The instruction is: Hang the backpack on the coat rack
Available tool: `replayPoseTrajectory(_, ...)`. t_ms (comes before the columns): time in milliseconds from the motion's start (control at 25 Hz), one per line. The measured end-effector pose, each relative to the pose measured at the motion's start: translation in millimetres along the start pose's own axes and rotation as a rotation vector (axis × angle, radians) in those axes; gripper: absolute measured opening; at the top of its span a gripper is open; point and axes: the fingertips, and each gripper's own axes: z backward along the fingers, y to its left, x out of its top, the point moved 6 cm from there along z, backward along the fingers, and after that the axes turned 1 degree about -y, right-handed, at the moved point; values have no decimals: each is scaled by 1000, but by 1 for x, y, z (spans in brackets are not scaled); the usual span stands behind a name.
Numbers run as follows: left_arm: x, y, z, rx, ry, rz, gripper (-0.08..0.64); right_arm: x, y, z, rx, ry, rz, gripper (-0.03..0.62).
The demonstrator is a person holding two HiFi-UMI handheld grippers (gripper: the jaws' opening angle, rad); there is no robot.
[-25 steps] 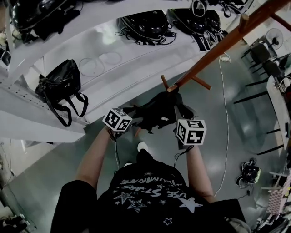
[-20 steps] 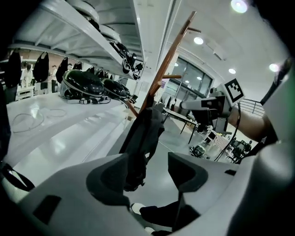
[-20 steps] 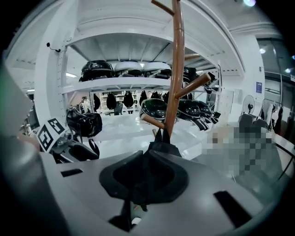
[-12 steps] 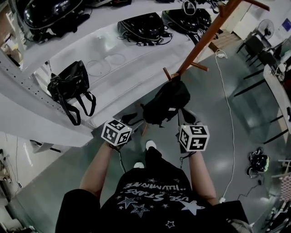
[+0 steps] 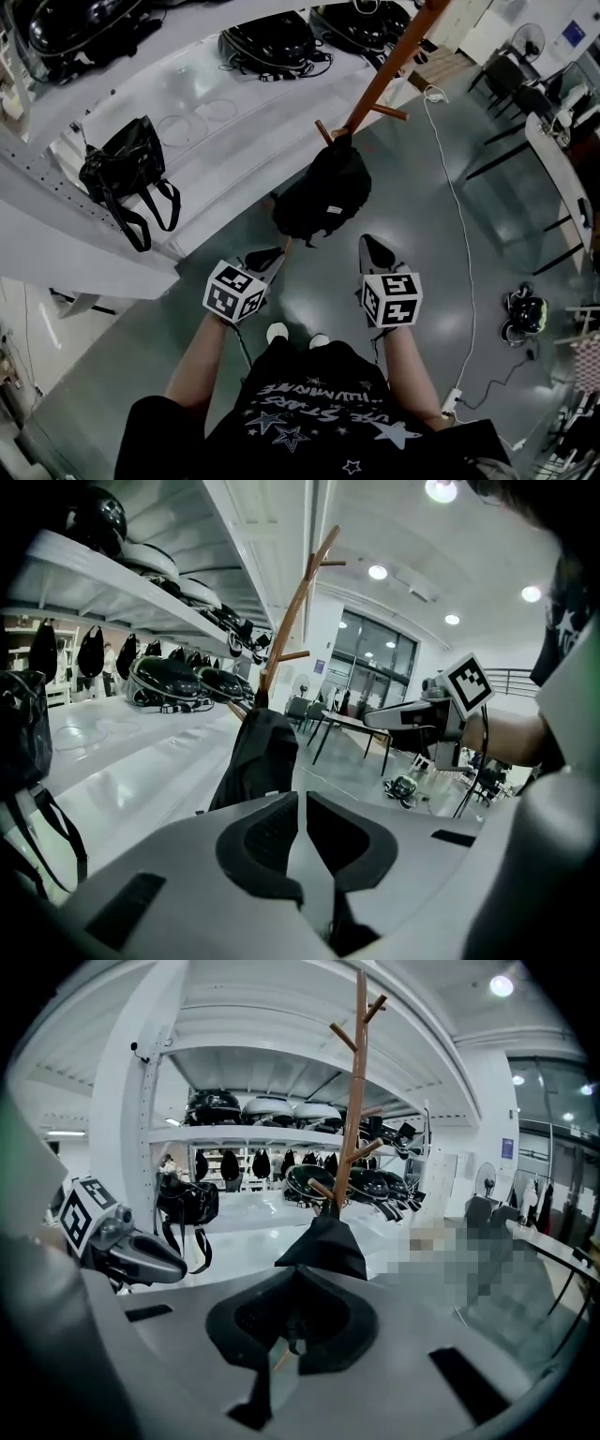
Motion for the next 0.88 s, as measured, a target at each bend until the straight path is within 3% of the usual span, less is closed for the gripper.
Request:
replayPoseTrajectory(120,-10,-17,3,42,29,1,38,-9,3,11,43,6,11,11)
replayPoseTrajectory(320,-22,-65,20,64,-23,104,35,-37,5,45,112,12,-3,10)
replayPoseTrajectory(520,-36,-118,31,140,39,-8,35,-59,-1,88,158,-30,-58,9)
replayPoseTrajectory(680,-45,-165,45,170,21,-24,35,-79,0,131,169,-55,-43,9)
replayPoseTrajectory(880,-55,-222,55,252,23,-108,32,-103,-11,186,176,-70,-35,10)
